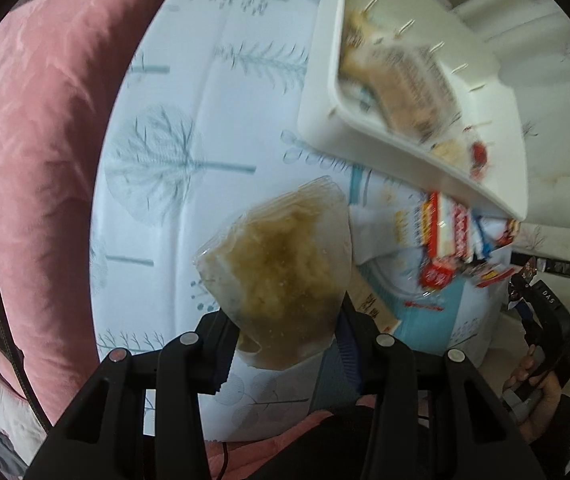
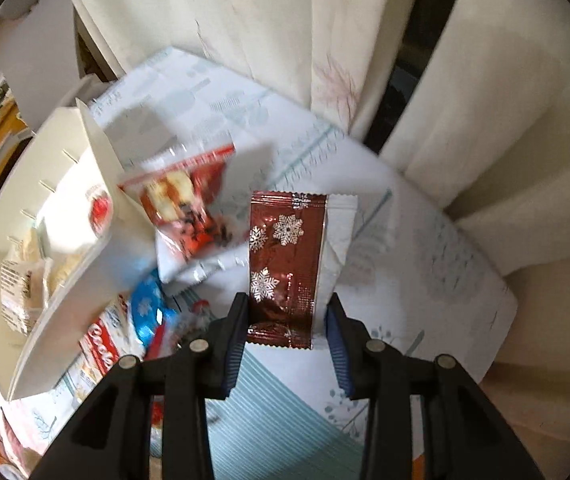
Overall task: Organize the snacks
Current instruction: 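Lower both snacks into the white tray and open both tools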
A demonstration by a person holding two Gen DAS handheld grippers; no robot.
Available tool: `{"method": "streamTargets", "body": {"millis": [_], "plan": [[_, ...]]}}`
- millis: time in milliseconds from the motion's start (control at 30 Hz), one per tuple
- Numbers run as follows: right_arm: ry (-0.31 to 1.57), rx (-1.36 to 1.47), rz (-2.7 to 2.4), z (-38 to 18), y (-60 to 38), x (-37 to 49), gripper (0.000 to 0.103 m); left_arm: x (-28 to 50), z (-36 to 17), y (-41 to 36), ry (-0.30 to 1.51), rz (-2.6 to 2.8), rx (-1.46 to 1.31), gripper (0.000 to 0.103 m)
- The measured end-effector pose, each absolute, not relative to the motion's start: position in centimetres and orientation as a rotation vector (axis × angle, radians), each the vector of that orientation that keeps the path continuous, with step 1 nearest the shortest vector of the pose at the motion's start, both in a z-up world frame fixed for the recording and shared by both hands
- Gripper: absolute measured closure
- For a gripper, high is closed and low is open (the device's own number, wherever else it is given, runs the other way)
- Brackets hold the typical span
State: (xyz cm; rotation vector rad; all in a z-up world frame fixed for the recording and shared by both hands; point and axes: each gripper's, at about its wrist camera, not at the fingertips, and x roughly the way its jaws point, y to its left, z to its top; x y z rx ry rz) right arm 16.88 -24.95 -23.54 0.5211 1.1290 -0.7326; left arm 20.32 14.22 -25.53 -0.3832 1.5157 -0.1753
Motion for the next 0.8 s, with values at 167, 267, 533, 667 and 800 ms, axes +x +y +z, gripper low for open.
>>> {"method": "streamTargets", "body": {"millis": [167, 267, 533, 667, 800], "plan": [[1.055, 0.484, -0.700, -21.6, -24.9, 17.6, 0.065, 21.9, -22.8, 15.0, 1.466, -0.189, -0.388, 0.060], [1.024, 0.474, -0.672, -20.5, -24.4, 17.9, 0.065, 23.0, -21.6, 15.2, 1.434, -0.208, -0.399, 0.060], [0.945, 0.490, -0.564, -18.5, -21.9, 19.7, 0.065, 26.2, -19.2, 13.9, 1.346, -0.260, -0.385, 0.060], [0.900, 0.476, -0.510, -18.0, -20.5, 21.1, 0.065, 27.6, -18.9, 13.1, 1.306, -0.302, -0.386, 0.060], [0.864, 0.451, -0.474, -17.8, -19.3, 22.5, 0.065, 28.7, -18.5, 12.4, 1.259, -0.329, -0.379, 0.060]]}}
